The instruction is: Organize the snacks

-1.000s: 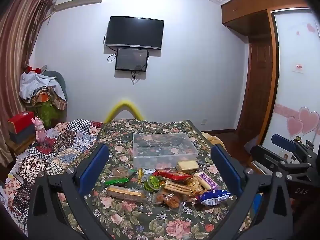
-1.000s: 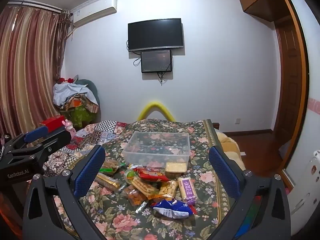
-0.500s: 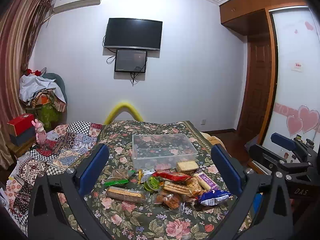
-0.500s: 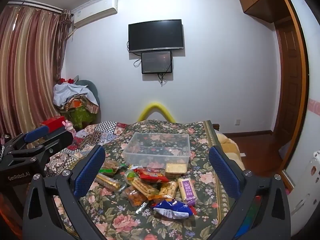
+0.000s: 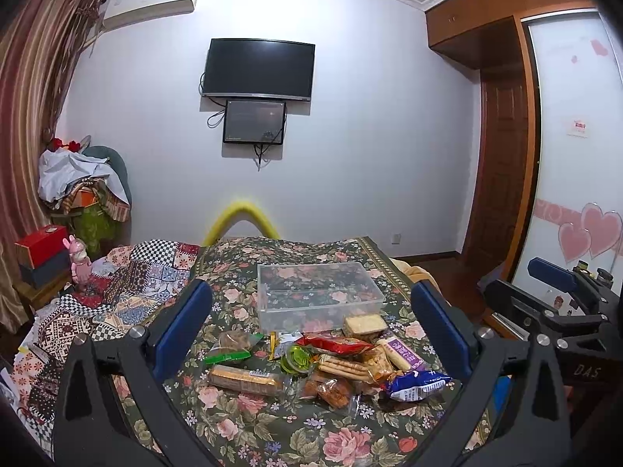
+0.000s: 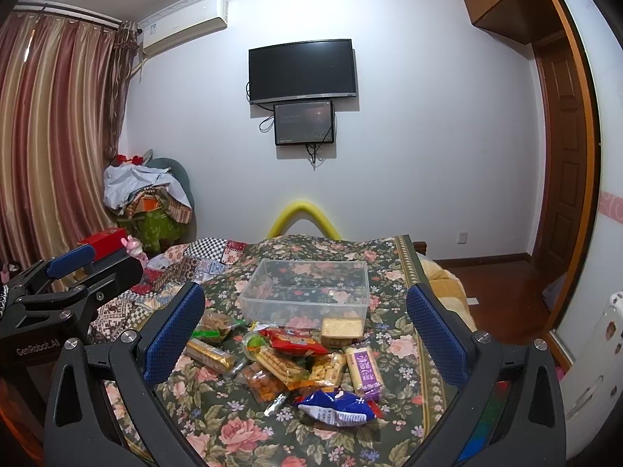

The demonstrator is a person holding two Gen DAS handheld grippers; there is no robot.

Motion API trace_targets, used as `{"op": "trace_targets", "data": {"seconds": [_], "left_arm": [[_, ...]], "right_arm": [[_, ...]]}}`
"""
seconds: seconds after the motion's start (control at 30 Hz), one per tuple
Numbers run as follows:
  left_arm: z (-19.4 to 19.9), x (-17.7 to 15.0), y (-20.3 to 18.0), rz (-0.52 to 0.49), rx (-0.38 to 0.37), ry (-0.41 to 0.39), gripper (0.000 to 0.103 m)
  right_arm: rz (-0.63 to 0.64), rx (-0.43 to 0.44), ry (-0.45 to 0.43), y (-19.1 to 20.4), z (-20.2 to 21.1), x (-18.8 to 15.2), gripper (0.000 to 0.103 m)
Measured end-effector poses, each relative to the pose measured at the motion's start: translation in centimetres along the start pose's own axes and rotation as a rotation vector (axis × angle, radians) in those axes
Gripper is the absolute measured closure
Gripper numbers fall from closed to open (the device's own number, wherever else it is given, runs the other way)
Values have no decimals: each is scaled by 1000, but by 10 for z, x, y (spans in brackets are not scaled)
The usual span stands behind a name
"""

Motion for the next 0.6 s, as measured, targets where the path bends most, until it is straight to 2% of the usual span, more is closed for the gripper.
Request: {"op": "trace_targets", "data": {"seconds": [0.6], "left_arm": [[-1, -1, -1, -1, 3, 1, 0]], "right_arm": [[-7, -1, -3, -4, 4, 5, 0]]}}
Point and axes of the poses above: each gripper's, at about its wrist camera, not at the fingertips, and z roughly against the way its jaws point, y to its left, x to its top, the point moved 6 cm from there along -z, roughly the way its jaws point, and after that the axes turned 6 degrees about -y, right-handed, at the moved point
